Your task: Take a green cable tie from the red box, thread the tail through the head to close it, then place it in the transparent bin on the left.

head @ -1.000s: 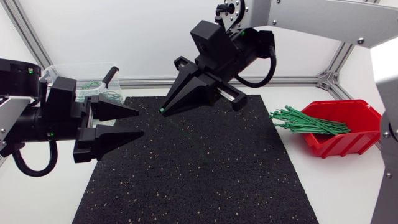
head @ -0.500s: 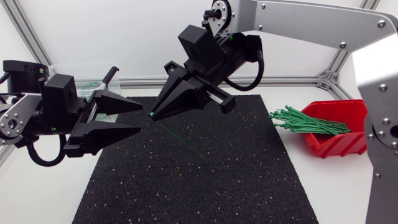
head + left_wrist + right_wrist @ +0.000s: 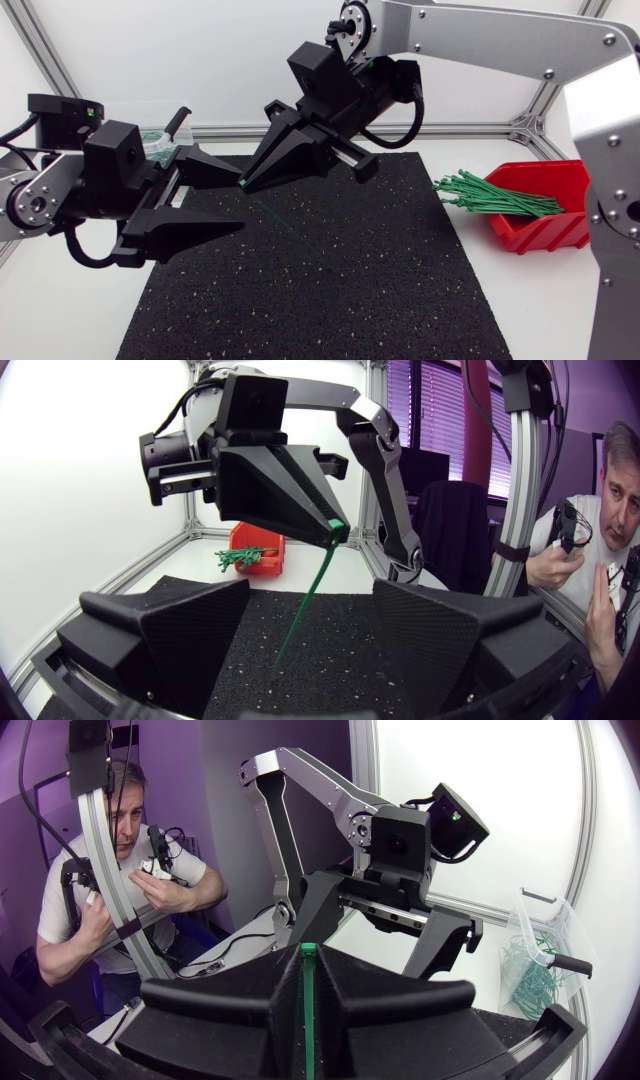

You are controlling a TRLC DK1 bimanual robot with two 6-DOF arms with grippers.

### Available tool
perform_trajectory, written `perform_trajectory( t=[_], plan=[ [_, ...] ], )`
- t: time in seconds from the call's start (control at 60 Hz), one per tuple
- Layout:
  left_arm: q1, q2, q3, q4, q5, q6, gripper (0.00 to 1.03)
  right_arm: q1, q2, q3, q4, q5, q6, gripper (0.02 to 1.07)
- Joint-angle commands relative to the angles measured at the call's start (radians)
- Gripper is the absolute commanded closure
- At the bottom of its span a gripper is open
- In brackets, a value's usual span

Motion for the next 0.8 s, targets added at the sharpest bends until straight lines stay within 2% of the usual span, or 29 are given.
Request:
perform_trajectory(
  t=[0.0, 0.1, 0.25, 0.433, 0.583, 0.783],
  plan=[
    [-0.017, 0.02, 0.015, 0.011, 0.024, 0.013, 0.18, 0.014, 0.013, -0.024, -0.208, -0.01, -0.017, 1.01],
    [-0.025, 0.02, 0.02, 0.016, 0.03, 0.005, 0.19, 0.019, 0.013, -0.026, -0.208, -0.011, -0.019, 1.01],
    [-0.036, 0.019, 0.023, 0.02, 0.061, -0.002, 0.35, 0.025, 0.013, -0.039, -0.21, -0.014, -0.028, 1.01],
    [-0.036, 0.011, 0.015, 0.026, 0.088, -0.002, 0.45, 0.028, 0.013, -0.036, -0.21, -0.022, -0.03, 1.01],
    [-0.036, -0.001, 0.0, 0.039, 0.088, -0.001, 0.64, 0.028, 0.01, -0.026, -0.211, -0.028, -0.028, 1.01],
    [-0.036, -0.009, -0.007, 0.043, 0.092, -0.002, 0.7, 0.031, 0.01, -0.026, -0.213, -0.031, -0.028, 1.01]
  ],
)
